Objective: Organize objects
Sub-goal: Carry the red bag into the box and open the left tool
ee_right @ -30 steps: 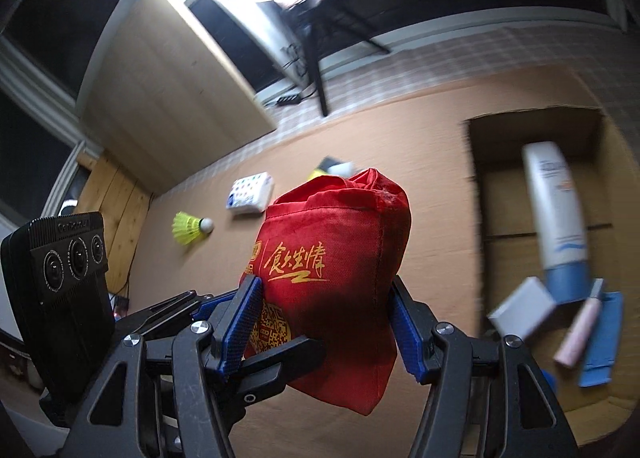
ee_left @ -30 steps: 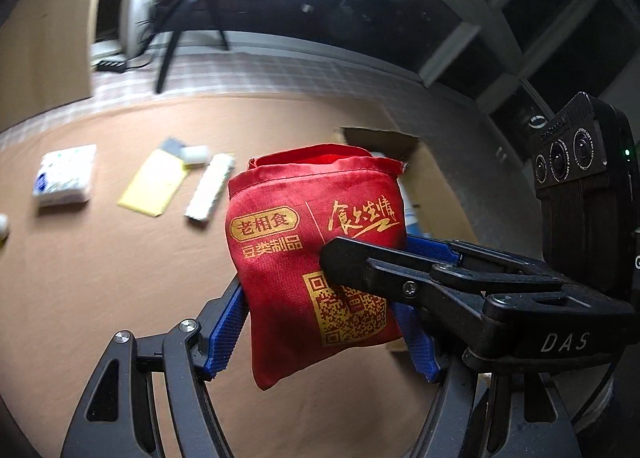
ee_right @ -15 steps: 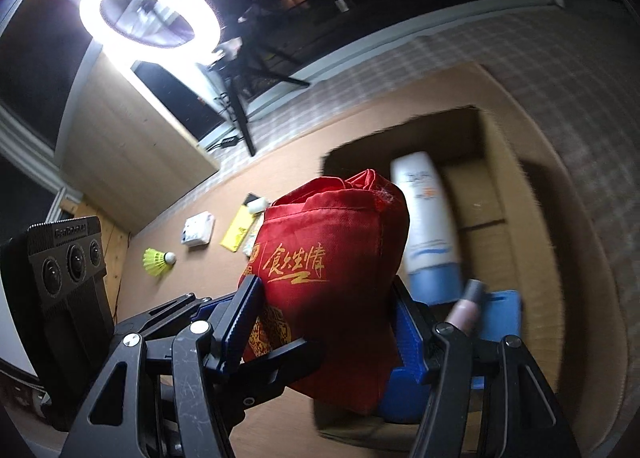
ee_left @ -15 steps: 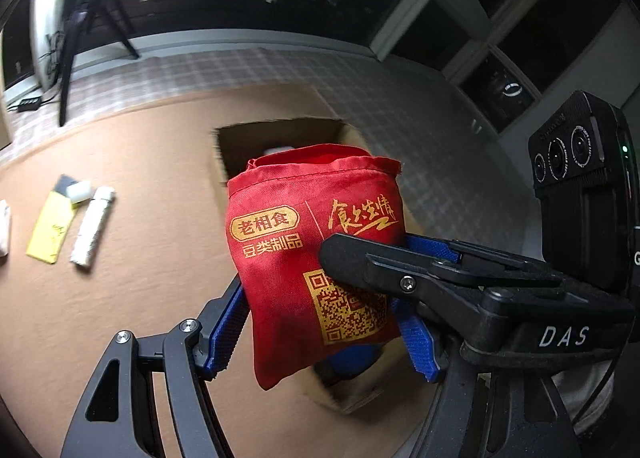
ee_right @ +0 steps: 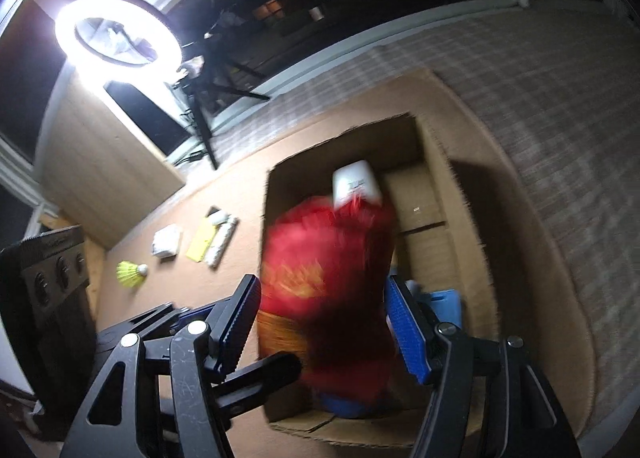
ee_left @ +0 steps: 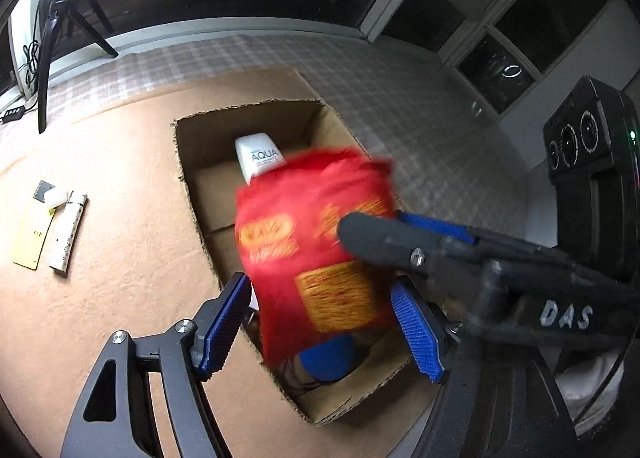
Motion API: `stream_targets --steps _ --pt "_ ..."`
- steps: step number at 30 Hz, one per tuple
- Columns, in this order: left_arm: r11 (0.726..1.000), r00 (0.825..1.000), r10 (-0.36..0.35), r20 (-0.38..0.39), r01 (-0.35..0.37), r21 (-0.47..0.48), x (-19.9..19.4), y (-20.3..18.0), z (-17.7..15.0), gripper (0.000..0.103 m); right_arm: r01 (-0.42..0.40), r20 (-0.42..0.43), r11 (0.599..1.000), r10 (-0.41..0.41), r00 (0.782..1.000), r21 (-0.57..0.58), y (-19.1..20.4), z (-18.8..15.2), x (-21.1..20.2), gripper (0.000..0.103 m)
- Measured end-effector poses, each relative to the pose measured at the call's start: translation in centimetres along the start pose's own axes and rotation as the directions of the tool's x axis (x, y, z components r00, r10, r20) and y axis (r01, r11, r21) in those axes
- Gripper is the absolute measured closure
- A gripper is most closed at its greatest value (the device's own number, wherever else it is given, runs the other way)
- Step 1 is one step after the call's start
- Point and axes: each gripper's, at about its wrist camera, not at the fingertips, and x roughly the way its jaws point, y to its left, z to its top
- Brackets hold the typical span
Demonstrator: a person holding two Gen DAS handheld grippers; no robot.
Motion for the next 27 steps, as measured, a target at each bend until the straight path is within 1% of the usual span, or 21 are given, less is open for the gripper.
stream_targets --steps 6,12,15,20,22,24,27 --pt "1.000 1.000 0.006 0.011 -0.006 -0.014 -1.0 1.2 -0.7 0.027 0.003 0.004 1.000 -0.003 1.000 0.004 0.3 -0.1 -0.2 0.041" --pt "0.999 1.000 0.018 0.020 -0.017 -0.031 -2.5 2.9 -1.5 0.027 -0.020 -0.022 1.000 0.020 1.000 -0.016 1.5 -0.8 0.5 0.041" --pt "0.998 0.999 0.033 0.026 -0.032 -0.051 -3.2 4.2 -1.9 0.027 0.000 -0.023 0.999 -0.001 1.000 -0.039 2.3 -1.3 0.8 0.041" --pt "0.993 0.997 0.069 0.036 -0.065 -0.103 -4.6 7.4 -2.6 0.027 -0.001 -0.015 0.998 0.000 1.000 -0.070 3.6 -1.9 0.9 0.041" --pt "0.988 0.995 0.086 0.043 -0.080 -0.133 -5.2 9.0 -2.7 0.027 0.003 -0.010 0.995 -0.004 1.000 -0.099 4.4 -2.2 1.0 0.041" --pt "0.981 0.993 0.103 0.051 -0.093 -0.169 -5.9 10.7 -2.8 0.027 0.011 -0.007 0.991 -0.012 1.000 -0.130 5.1 -2.5 1.2 0.041" --pt "0.970 0.989 0.137 0.061 -0.121 -0.212 -6.7 13.3 -2.4 0.027 -0.003 -0.008 0.989 0.002 1.000 -0.145 5.8 -2.8 1.6 0.041"
